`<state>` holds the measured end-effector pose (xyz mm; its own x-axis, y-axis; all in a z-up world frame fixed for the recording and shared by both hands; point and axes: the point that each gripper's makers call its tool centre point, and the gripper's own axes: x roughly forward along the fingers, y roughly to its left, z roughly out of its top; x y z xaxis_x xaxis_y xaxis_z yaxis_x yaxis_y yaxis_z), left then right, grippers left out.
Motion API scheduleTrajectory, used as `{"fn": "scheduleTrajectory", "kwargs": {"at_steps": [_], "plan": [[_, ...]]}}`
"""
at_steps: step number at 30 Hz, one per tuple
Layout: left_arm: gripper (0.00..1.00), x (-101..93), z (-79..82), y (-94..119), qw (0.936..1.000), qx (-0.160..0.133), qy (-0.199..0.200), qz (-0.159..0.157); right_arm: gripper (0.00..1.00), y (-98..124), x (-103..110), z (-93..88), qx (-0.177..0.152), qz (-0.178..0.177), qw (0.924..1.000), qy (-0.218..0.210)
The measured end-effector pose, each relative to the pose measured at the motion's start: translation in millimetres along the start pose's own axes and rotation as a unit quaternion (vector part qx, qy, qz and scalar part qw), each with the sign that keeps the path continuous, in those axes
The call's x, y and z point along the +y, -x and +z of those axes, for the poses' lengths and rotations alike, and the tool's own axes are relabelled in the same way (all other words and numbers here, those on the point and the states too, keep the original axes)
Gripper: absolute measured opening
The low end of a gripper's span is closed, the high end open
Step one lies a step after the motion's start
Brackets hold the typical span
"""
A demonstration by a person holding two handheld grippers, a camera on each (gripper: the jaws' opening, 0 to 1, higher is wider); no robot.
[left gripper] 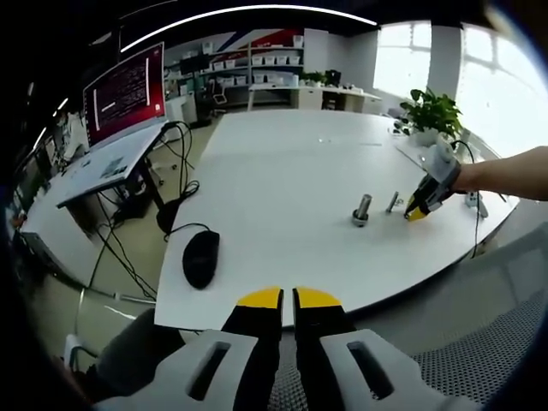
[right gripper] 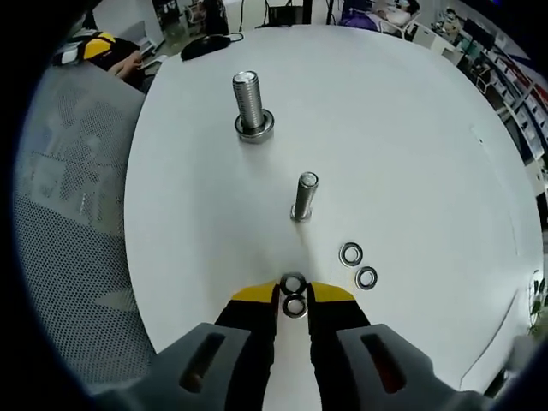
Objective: Place the washer onto the threaded stud by aligning its center hole with the stud, sliding it down to the base, and recovering from edge contact or off-axis alignment until the washer reaches the visible bottom stop.
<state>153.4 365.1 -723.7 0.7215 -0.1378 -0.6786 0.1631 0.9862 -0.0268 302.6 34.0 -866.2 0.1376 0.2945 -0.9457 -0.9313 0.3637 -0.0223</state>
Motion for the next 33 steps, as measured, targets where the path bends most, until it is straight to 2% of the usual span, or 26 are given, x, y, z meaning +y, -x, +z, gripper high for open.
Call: {"fn": "scheduleTrajectory", "kwargs": {"at_steps": [2,3,4,7,9,11,13,21,25,33], "plan": [[0.02,0.1,0.0,0.0,1.0000,0.000,0.000,0.000,0.13,2.0,0.6,0.6,-0.004,0.002,1.0000,0.001],[0.02,0.1,0.0,0.0,1.0000,0.000,0.000,0.000,0.06,3.9,1.2,1.4,-0.007,0.003,1.0000,0.006],[0.02,0.2,-0.1,0.1,1.0000,0.000,0.000,0.000,0.04,4.3,1.1,1.7,-0.008,0.003,0.9999,0.006],[0.02,0.2,-0.3,0.2,1.0000,0.001,-0.001,0.000,0.07,2.3,0.5,2.3,-0.009,0.005,0.9999,-0.002],[0.02,0.3,-0.5,0.5,1.0000,0.001,-0.001,0.000,0.13,-0.8,1.0,0.6,-0.002,0.008,0.9999,-0.012],[0.02,0.5,-0.6,0.5,1.0000,0.001,-0.001,0.000,0.15,-1.3,0.0,4.0,-0.008,0.002,0.9999,-0.011],[0.02,0.5,-0.5,0.6,1.0000,0.001,0.000,0.000,0.22,-1.5,-0.9,7.4,-0.010,-0.002,0.9999,-0.014],[0.02,0.8,-0.5,0.6,1.0000,0.001,0.000,0.000,0.22,-5.3,0.0,7.8,0.002,0.007,0.9999,-0.012],[0.02,0.7,-0.2,0.6,1.0000,0.000,0.001,0.001,0.18,-4.2,-0.2,7.2,0.005,0.004,0.9999,-0.008],[0.02,0.3,-0.2,0.7,1.0000,-0.001,0.000,0.000,0.17,-3.6,0.6,2.7,0.026,0.010,0.9991,0.033]]}}
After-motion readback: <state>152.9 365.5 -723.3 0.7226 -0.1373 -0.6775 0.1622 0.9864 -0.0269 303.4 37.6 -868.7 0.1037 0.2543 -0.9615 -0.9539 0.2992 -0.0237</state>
